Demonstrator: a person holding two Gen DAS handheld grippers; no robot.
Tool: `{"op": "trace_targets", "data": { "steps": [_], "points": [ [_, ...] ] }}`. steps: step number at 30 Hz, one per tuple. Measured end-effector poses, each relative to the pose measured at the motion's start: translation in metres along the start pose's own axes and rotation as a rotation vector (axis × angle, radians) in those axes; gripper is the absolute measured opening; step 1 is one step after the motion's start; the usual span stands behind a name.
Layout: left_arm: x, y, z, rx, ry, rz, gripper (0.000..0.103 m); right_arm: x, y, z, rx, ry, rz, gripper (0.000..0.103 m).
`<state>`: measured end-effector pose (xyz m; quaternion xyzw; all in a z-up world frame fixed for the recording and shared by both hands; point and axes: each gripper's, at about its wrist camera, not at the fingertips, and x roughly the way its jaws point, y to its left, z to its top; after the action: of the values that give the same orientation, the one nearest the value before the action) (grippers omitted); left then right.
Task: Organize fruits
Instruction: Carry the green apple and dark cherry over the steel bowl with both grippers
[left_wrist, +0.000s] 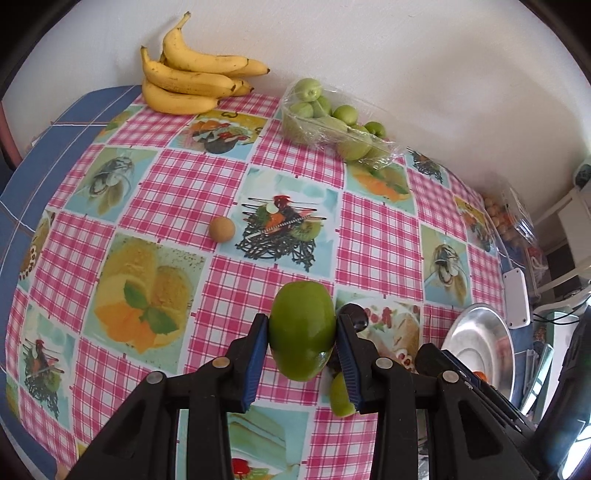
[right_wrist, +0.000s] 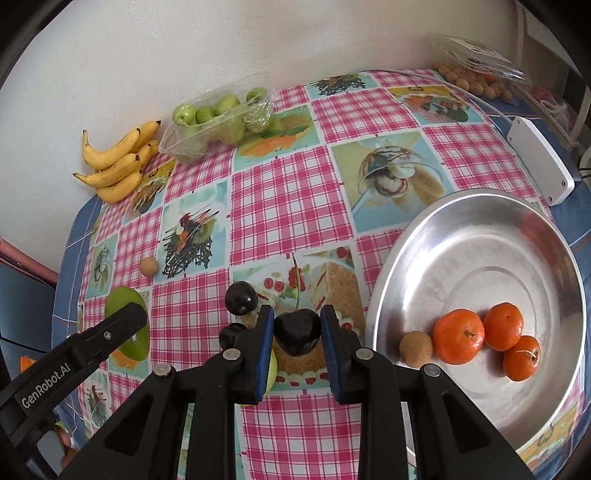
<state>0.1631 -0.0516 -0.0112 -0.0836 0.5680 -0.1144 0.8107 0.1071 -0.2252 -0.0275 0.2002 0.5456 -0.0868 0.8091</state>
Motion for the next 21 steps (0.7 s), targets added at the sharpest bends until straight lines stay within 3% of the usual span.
{"op": "trace_targets", "data": {
  "steps": [11,21],
  "points": [
    [0.005,-0.044,-0.018,0.075,0.017,-0.018,0.040,-0.021,-0.039,0.004,0.064,-0.034,-0.012,0.027],
    [0.016,-0.103,-0.044,0.173,0.078,-0.085,0.040,-0.040,-0.090,0.003,0.145,-0.062,-0.064,0.027]
  ]
}}
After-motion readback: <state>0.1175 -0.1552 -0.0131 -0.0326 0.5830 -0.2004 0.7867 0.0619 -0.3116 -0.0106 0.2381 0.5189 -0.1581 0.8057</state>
